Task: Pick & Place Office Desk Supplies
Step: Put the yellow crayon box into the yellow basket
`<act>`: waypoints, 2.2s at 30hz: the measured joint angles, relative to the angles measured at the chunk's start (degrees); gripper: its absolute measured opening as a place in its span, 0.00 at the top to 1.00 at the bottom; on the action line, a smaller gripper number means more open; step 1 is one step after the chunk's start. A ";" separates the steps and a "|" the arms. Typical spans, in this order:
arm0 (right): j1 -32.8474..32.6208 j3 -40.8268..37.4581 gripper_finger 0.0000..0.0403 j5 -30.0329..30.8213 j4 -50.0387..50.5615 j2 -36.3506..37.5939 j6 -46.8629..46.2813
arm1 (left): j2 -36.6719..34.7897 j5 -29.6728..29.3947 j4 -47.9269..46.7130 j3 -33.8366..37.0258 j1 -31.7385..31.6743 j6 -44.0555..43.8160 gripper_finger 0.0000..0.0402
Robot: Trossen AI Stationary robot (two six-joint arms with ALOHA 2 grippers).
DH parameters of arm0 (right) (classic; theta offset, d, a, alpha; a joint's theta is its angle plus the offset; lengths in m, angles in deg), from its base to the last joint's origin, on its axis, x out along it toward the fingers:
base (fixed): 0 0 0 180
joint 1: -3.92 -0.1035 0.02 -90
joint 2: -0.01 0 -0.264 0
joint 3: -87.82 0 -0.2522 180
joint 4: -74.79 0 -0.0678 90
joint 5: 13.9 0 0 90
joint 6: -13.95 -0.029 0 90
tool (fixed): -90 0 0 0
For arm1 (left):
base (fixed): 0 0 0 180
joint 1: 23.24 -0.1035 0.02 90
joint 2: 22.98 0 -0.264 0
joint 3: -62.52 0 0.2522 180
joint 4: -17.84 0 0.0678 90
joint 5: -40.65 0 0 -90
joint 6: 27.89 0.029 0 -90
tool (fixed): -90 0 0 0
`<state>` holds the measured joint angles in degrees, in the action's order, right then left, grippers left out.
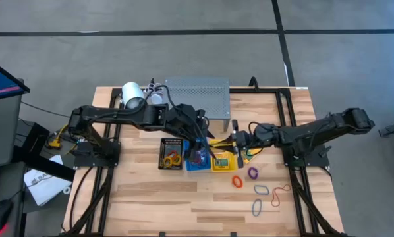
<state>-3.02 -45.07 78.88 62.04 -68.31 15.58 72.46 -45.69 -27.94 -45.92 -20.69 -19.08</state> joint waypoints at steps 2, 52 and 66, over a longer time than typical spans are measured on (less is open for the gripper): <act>0.43 0.00 0.94 -0.02 2.47 2.53 0.29 | -0.80 0.72 0.35 0.56 0.00 -0.06 0.60; 5.07 -14.91 0.92 1.73 -24.34 -14.22 9.54 | -30.73 4.53 58.63 55.36 4.66 -13.82 0.63; 7.14 -14.91 0.67 -1.45 -22.76 -14.18 6.82 | -30.73 4.55 58.63 55.36 4.66 -13.83 0.63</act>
<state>4.12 -59.98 77.43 39.28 -82.49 22.40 41.73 -41.14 30.69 9.45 -16.04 -32.91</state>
